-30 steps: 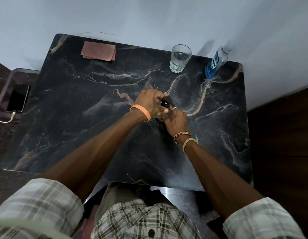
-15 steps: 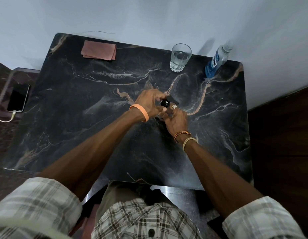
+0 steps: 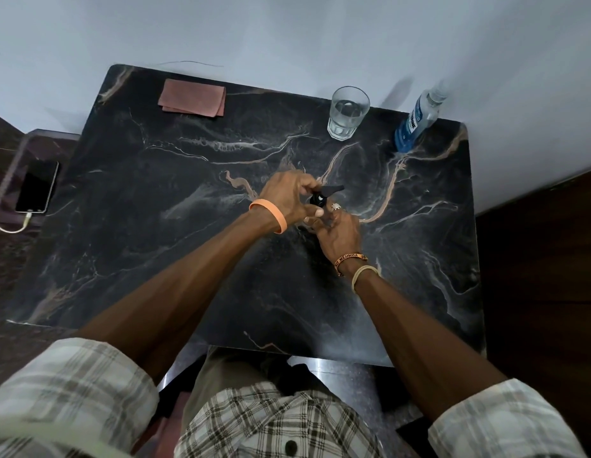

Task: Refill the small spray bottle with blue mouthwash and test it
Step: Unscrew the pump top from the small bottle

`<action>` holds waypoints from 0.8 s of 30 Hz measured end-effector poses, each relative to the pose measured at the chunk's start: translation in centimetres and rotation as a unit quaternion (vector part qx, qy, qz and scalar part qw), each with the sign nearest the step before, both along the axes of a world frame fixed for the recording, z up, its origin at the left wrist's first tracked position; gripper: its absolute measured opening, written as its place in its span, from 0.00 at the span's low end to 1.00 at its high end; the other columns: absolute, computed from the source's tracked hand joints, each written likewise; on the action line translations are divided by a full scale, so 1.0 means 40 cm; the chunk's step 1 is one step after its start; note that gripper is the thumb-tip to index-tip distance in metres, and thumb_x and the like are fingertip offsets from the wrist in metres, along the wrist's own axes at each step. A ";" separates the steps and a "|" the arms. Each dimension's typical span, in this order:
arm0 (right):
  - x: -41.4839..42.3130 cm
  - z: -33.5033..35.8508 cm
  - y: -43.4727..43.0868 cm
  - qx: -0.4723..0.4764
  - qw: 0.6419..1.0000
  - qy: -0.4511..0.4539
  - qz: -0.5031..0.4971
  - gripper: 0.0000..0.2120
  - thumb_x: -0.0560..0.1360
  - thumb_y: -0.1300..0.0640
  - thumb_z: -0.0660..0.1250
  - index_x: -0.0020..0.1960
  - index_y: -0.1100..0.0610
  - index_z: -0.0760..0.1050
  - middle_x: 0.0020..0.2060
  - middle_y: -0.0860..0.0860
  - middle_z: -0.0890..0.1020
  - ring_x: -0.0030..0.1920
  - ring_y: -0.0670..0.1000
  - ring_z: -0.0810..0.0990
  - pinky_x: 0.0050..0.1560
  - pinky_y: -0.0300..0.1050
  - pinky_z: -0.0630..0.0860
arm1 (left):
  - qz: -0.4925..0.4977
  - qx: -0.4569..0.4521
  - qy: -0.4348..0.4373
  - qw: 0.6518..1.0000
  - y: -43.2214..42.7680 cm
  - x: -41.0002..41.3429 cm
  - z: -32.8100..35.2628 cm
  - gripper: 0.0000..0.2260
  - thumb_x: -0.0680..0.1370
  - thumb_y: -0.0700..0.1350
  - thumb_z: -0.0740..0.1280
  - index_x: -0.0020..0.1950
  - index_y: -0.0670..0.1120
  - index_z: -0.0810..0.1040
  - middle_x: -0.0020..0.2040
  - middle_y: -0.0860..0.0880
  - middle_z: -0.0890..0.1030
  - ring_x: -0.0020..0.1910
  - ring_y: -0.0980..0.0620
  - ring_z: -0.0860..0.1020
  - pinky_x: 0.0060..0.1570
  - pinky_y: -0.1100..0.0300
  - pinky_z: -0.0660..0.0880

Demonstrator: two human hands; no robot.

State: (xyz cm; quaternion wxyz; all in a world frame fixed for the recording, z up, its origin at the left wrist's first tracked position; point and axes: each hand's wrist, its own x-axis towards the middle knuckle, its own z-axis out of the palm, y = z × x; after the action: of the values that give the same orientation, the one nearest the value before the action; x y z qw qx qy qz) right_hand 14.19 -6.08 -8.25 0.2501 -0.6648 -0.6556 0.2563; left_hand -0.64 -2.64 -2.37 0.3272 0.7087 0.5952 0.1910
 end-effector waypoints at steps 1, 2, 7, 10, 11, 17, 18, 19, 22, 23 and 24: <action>0.000 0.000 -0.002 0.005 1.000 0.005 0.001 0.15 0.74 0.49 0.71 0.42 0.62 0.78 0.32 0.58 0.80 0.33 0.58 0.77 0.34 0.52 0.75 | -0.013 0.001 -0.001 1.000 -0.002 -0.002 -0.001 0.20 0.66 0.49 0.80 0.56 0.52 0.82 0.49 0.54 0.80 0.48 0.53 0.77 0.48 0.59 0.73; 0.000 -0.002 -0.002 0.008 1.000 0.010 0.001 0.14 0.74 0.50 0.71 0.42 0.62 0.78 0.32 0.58 0.81 0.34 0.58 0.78 0.35 0.53 0.75 | -0.024 0.001 -0.002 1.000 -0.004 -0.002 -0.002 0.22 0.67 0.48 0.79 0.59 0.52 0.81 0.50 0.54 0.80 0.49 0.53 0.77 0.50 0.59 0.73; -0.004 0.003 -0.005 0.016 1.000 0.008 0.010 0.15 0.74 0.46 0.69 0.47 0.60 0.78 0.35 0.57 0.82 0.36 0.58 0.79 0.37 0.50 0.75 | 0.006 -0.001 0.000 1.000 -0.006 0.003 -0.004 0.14 0.66 0.48 0.80 0.50 0.50 0.83 0.46 0.53 0.82 0.44 0.54 0.77 0.47 0.57 0.76; 0.000 0.007 -0.002 0.013 1.000 0.005 0.021 0.15 0.74 0.46 0.69 0.49 0.59 0.77 0.36 0.56 0.82 0.36 0.56 0.79 0.37 0.52 0.77 | 0.014 0.022 -0.003 1.000 -0.012 0.007 -0.009 0.15 0.66 0.50 0.79 0.50 0.49 0.82 0.46 0.53 0.80 0.45 0.54 0.76 0.45 0.60 0.73; 0.001 0.009 -0.003 0.014 1.000 0.004 0.025 0.16 0.73 0.45 0.68 0.50 0.58 0.77 0.36 0.55 0.82 0.36 0.55 0.79 0.37 0.52 0.77 | 0.023 0.027 -0.011 0.999 -0.016 0.008 -0.010 0.15 0.66 0.49 0.79 0.49 0.50 0.81 0.46 0.53 0.79 0.45 0.54 0.76 0.44 0.61 0.71; 0.009 0.016 -0.011 0.000 0.999 0.026 0.023 0.19 0.74 0.42 0.68 0.52 0.58 0.77 0.37 0.53 0.83 0.37 0.53 0.81 0.40 0.54 0.78 | 0.051 0.042 -0.071 0.995 -0.022 0.007 -0.002 0.17 0.65 0.53 0.79 0.50 0.50 0.81 0.47 0.54 0.80 0.46 0.56 0.77 0.48 0.58 0.77; 0.009 0.020 -0.010 -0.003 0.999 0.031 0.020 0.21 0.74 0.41 0.68 0.54 0.58 0.76 0.38 0.53 0.83 0.38 0.53 0.81 0.41 0.55 0.78 | 0.055 0.047 -0.083 0.994 -0.022 0.007 0.001 0.18 0.65 0.54 0.79 0.50 0.50 0.81 0.48 0.54 0.81 0.46 0.56 0.77 0.48 0.58 0.77; 0.007 0.025 -0.008 -0.006 0.999 0.031 0.021 0.24 0.73 0.41 0.67 0.58 0.58 0.75 0.38 0.53 0.83 0.38 0.52 0.81 0.42 0.54 0.79 | 0.057 0.051 -0.091 0.993 -0.022 0.008 0.003 0.18 0.65 0.53 0.80 0.50 0.50 0.81 0.48 0.54 0.80 0.46 0.56 0.77 0.48 0.57 0.77; -0.003 0.033 -0.004 -0.033 0.999 0.016 0.028 0.33 0.71 0.41 0.69 0.69 0.56 0.67 0.39 0.50 0.83 0.38 0.50 0.81 0.43 0.52 0.80 | 0.054 0.050 -0.099 0.992 -0.022 0.002 0.009 0.17 0.64 0.51 0.80 0.50 0.51 0.80 0.47 0.54 0.79 0.45 0.57 0.77 0.49 0.54 0.78; -0.005 0.034 -0.003 -0.036 0.999 0.014 0.029 0.35 0.71 0.41 0.71 0.71 0.55 0.65 0.42 0.50 0.83 0.41 0.50 0.81 0.46 0.52 0.80 | 0.054 0.048 -0.102 0.992 -0.021 -0.001 0.010 0.17 0.64 0.50 0.80 0.50 0.51 0.81 0.47 0.54 0.79 0.45 0.56 0.77 0.49 0.54 0.78; -0.006 0.035 -0.003 -0.038 0.999 0.015 0.032 0.37 0.70 0.42 0.72 0.73 0.54 0.63 0.48 0.50 0.83 0.46 0.51 0.81 0.49 0.53 0.79 | 0.055 0.046 -0.107 0.992 -0.021 -0.003 0.010 0.17 0.64 0.50 0.80 0.50 0.51 0.81 0.47 0.53 0.79 0.45 0.56 0.77 0.49 0.54 0.78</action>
State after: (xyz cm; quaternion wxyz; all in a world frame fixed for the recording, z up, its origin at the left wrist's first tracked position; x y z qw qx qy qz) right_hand 13.95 -6.20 -6.84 0.2261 -0.6487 -0.6623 0.2989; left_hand -0.77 -3.48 -1.95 0.3450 0.6649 0.5852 0.3106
